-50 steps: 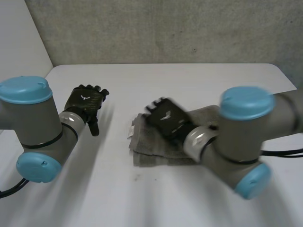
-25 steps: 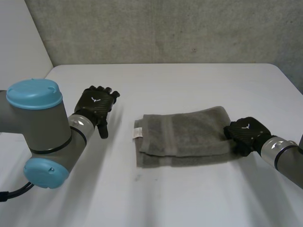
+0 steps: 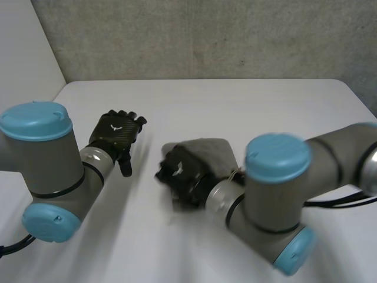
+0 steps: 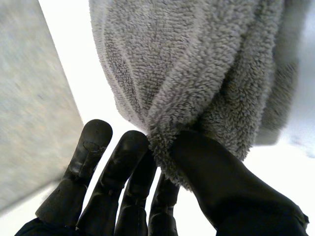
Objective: Fold the towel.
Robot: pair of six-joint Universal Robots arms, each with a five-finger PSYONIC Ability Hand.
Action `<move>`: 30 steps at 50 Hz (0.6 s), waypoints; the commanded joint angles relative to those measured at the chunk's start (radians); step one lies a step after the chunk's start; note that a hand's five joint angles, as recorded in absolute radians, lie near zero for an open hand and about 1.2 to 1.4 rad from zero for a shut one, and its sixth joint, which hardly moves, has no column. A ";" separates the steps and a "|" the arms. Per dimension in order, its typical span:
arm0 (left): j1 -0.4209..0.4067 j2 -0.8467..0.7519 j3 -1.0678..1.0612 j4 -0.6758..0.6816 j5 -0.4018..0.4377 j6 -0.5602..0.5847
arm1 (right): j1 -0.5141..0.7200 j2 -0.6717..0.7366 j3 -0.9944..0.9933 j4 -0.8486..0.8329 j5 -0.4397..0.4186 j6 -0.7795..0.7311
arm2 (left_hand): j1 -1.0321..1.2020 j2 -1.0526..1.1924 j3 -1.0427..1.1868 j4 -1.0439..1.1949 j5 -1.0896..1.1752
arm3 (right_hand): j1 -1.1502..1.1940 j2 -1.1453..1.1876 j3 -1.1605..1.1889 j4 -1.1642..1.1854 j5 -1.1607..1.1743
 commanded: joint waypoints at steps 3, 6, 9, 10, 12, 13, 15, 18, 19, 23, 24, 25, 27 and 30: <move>0.000 0.013 0.014 0.002 -0.002 -0.001 | 0.038 0.027 0.033 -0.024 0.002 -0.091 | 0.002 0.009 0.006 0.008 -0.034 | -1.115 -1.140 -1.157 -1.167 -1.157; -0.006 0.013 0.033 0.002 -0.002 -0.014 | 0.023 -0.038 0.056 -0.038 0.002 0.019 | 0.002 0.009 0.006 0.008 -0.034 | -1.115 -1.140 -1.157 -1.167 -1.157; -0.012 0.010 0.057 0.002 -0.004 -0.034 | -0.077 -0.110 0.093 -0.045 0.002 0.214 | 0.002 0.009 0.006 0.008 -0.034 | -1.115 -1.140 -1.157 -1.167 -1.157; -0.017 0.009 0.071 0.002 -0.006 -0.050 | -0.135 -0.154 0.111 -0.047 0.004 0.322 | 0.002 0.010 0.007 0.009 -0.034 | -1.115 -1.140 -1.157 -1.167 -1.157; -0.027 0.004 0.089 0.002 -0.006 -0.075 | -0.187 -0.200 0.130 -0.047 0.005 0.434 | 0.005 0.012 0.010 0.012 -0.031 | -1.115 -1.140 -1.157 -1.167 -1.157; -0.044 -0.002 0.115 -0.002 -0.007 -0.104 | -0.231 -0.241 0.144 -0.045 0.005 0.538 | 0.008 0.015 0.013 0.015 -0.028 | -1.115 -1.140 -1.157 -1.167 -1.157; -0.063 -0.011 0.143 -0.007 -0.009 -0.135 | -0.273 -0.266 0.153 -0.042 -0.001 0.626 | 0.014 0.021 0.019 0.021 -0.022 | -1.115 -1.140 -1.157 -1.167 -1.157; -0.110 -0.055 0.198 -0.027 -0.015 -0.199 | -0.344 -0.276 0.151 -0.024 -0.005 0.755 | 0.029 0.036 0.034 0.035 -0.007 | -1.115 -1.140 -1.157 -1.167 -1.157; -0.141 -0.080 0.230 -0.051 -0.028 -0.233 | -0.359 -0.271 0.147 -0.004 -0.010 0.784 | 0.032 0.039 0.037 0.038 -0.004 | -1.115 -1.140 -1.157 -1.167 -1.157; -0.193 -0.142 0.292 -0.111 -0.062 -0.305 | -0.375 -0.240 0.130 0.047 -0.016 0.786 | 0.035 0.042 0.040 0.041 -0.001 | -1.115 -1.140 -1.157 -1.167 -1.157; -0.215 -0.178 0.321 -0.142 -0.081 -0.342 | -0.371 -0.213 0.110 0.073 -0.018 0.786 | 0.035 0.042 0.040 0.041 -0.001 | -1.115 -1.140 -1.157 -1.167 -1.157; -0.215 -0.178 0.321 -0.142 -0.081 -0.342 | -0.371 -0.213 0.110 0.073 -0.018 0.786 | 0.035 0.042 0.040 0.041 -0.001 | -1.115 -1.140 -1.157 -1.167 -1.157; -0.247 -0.246 0.362 -0.198 -0.122 -0.392 | -0.368 -0.153 0.061 0.120 -0.016 0.786 | 0.032 0.039 0.037 0.038 -0.004 | -1.115 -1.140 -1.157 -1.167 -1.157; -0.267 -0.305 0.378 -0.238 -0.171 -0.403 | -0.364 -0.086 0.010 0.165 -0.016 0.786 | 0.029 0.036 0.034 0.036 -0.007 | -1.115 -1.140 -1.157 -1.167 -1.157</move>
